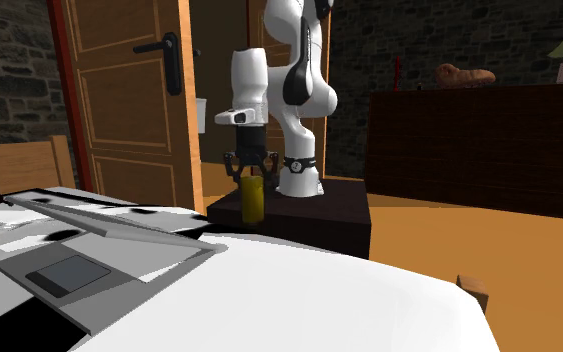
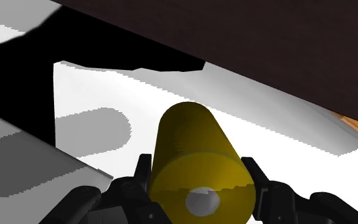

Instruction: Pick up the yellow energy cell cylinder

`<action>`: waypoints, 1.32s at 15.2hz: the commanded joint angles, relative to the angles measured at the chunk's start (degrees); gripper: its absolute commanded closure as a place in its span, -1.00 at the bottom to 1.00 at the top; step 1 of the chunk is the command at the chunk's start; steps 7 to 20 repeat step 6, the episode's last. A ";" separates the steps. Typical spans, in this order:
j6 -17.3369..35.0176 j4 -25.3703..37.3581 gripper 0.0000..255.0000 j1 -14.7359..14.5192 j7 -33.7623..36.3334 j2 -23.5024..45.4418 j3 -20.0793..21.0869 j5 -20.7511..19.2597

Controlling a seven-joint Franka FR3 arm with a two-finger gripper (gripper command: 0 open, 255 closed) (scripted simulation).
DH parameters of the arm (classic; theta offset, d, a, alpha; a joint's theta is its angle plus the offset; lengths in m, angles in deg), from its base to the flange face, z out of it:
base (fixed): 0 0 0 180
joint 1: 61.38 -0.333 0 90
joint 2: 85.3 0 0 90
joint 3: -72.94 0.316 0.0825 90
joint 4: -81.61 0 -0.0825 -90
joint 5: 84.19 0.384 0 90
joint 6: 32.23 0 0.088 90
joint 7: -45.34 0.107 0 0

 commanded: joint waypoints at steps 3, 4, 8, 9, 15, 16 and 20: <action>-5.08 0.46 1.00 0.26 0.10 -4.58 0.24 -0.18; -6.32 0.67 1.00 0.29 0.13 -5.62 0.30 -0.19; -6.51 0.69 1.00 0.30 0.13 -5.78 0.31 -0.19; -6.51 0.69 1.00 0.30 0.13 -5.78 0.31 -0.19; -6.51 0.69 1.00 0.30 0.13 -5.78 0.31 -0.19; -6.51 0.69 1.00 0.30 0.13 -5.78 0.31 -0.19; -6.51 0.69 1.00 0.30 0.13 -5.78 0.31 -0.19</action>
